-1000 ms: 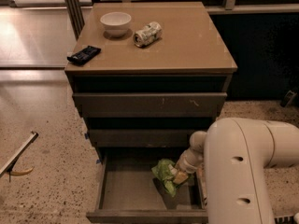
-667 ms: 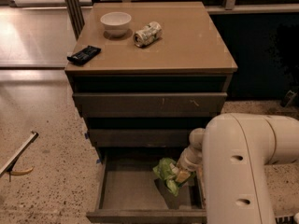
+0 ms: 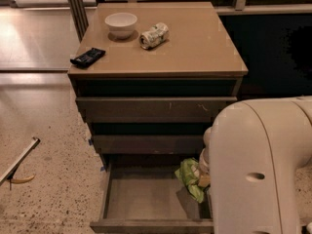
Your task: Pick green rice chip bag from bottom drawer and place on counter
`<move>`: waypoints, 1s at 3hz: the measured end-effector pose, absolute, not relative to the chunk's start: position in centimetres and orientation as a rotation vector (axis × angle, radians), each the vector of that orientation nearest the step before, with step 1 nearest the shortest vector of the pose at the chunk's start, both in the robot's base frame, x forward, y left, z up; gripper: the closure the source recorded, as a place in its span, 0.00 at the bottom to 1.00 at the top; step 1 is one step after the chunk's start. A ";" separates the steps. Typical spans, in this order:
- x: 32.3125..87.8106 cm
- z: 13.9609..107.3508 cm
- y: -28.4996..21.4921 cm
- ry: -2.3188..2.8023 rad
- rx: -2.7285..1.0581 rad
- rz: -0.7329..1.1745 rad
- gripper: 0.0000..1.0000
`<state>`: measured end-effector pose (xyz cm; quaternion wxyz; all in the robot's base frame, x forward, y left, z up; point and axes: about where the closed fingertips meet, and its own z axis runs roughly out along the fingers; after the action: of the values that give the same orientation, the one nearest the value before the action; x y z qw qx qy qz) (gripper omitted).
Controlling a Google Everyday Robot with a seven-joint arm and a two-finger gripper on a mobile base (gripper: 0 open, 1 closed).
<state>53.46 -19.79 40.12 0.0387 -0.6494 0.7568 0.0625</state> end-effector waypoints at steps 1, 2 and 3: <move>51.5 45.8 -22.9 2.391 -2.034 0.055 1.00; 49.6 51.7 -25.5 2.442 -2.058 -0.052 1.00; 47.7 58.4 -27.2 2.478 -2.094 -0.160 1.00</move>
Offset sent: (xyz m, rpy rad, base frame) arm -0.0594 -0.0915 0.2107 -0.3130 -0.0256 -0.0281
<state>47.73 -27.22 58.37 -0.0534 -0.6436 0.7619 -0.0493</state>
